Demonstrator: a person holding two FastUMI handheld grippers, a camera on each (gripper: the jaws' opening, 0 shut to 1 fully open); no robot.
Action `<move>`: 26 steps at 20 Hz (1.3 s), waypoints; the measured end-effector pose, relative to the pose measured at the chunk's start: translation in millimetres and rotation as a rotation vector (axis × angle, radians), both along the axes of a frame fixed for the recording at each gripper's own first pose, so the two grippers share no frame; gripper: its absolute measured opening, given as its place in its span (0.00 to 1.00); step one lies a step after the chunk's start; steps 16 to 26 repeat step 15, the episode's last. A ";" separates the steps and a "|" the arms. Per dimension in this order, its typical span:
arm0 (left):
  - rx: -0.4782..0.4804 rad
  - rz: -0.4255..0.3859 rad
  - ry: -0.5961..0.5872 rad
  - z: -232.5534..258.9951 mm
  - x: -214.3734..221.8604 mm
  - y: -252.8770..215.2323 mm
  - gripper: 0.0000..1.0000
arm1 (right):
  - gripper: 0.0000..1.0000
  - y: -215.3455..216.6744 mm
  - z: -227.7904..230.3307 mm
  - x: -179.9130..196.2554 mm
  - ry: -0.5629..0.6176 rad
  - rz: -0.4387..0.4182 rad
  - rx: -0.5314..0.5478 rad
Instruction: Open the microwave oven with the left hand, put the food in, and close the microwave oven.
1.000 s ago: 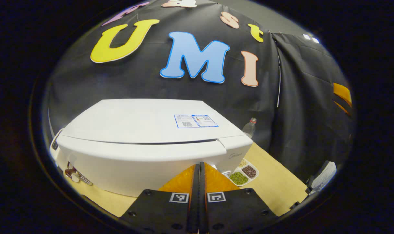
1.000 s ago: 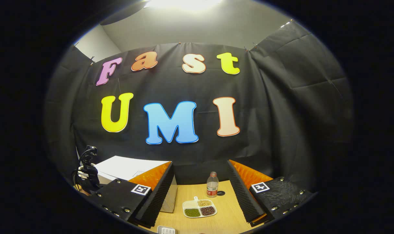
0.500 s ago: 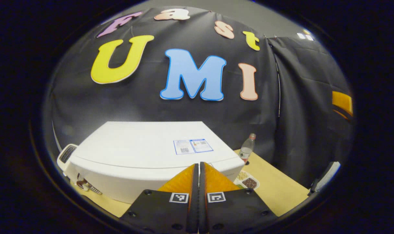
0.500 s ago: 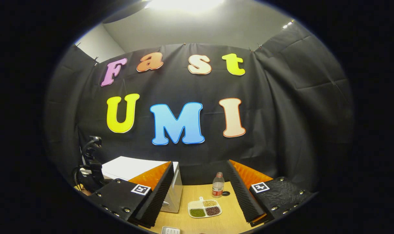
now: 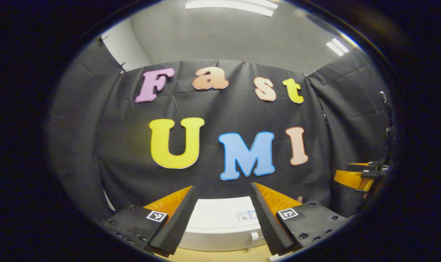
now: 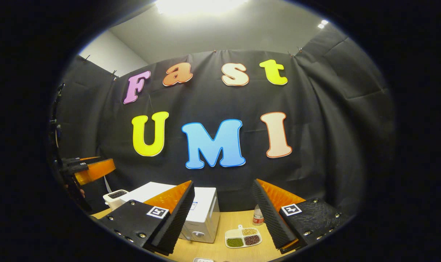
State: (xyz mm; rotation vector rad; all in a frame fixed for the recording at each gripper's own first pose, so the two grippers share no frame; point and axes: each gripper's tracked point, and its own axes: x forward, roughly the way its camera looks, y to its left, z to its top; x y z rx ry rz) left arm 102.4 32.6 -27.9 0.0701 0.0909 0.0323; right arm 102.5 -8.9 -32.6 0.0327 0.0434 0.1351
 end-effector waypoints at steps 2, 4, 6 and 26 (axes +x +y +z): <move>-0.034 -0.006 0.005 9.1 -14.1 4.8 0.99 | 0.96 4.8 7.6 -6.0 -0.005 -0.022 -0.002; -0.045 -0.017 0.020 13.3 -24.8 13.5 0.94 | 0.96 11.1 19.1 -16.9 -0.008 -0.045 -0.002; -0.036 -0.029 0.006 23.6 -35.5 23.3 0.98 | 0.96 19.7 34.1 -30.3 -0.038 -0.058 -0.017; -0.075 -0.119 -0.025 46.1 -71.7 50.2 0.94 | 0.96 74.2 51.3 -83.7 -0.033 -0.060 -0.037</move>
